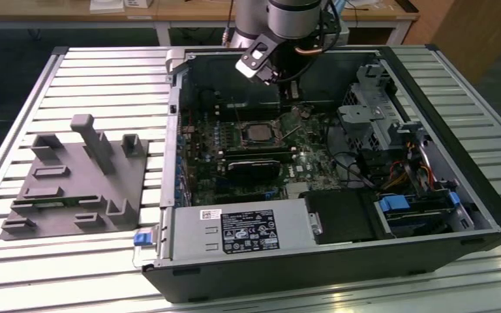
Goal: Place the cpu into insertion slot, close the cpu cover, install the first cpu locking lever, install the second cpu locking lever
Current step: 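Close the cpu cover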
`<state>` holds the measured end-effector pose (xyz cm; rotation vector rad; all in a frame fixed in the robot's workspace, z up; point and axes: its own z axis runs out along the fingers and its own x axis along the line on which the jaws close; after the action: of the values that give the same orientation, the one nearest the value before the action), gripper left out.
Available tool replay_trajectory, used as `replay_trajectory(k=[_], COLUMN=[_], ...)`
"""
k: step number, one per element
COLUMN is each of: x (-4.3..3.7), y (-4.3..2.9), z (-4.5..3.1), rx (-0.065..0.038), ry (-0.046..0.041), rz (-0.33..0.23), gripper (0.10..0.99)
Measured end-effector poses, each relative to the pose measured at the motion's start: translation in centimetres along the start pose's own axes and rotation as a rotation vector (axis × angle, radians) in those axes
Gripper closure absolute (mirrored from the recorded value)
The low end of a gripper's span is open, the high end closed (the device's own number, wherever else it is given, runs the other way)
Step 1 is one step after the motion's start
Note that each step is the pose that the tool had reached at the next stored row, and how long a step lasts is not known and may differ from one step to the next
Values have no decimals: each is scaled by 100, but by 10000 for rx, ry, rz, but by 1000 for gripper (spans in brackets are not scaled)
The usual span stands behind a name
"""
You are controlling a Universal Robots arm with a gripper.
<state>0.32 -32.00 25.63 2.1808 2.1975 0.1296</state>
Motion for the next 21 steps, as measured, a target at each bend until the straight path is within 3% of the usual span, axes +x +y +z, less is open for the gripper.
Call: replay_trajectory(k=[9,21], x=[3,10], y=[108,366], z=[10,34], rx=[-1,0], ry=[1,0], rz=[0,0], gripper=[980,980])
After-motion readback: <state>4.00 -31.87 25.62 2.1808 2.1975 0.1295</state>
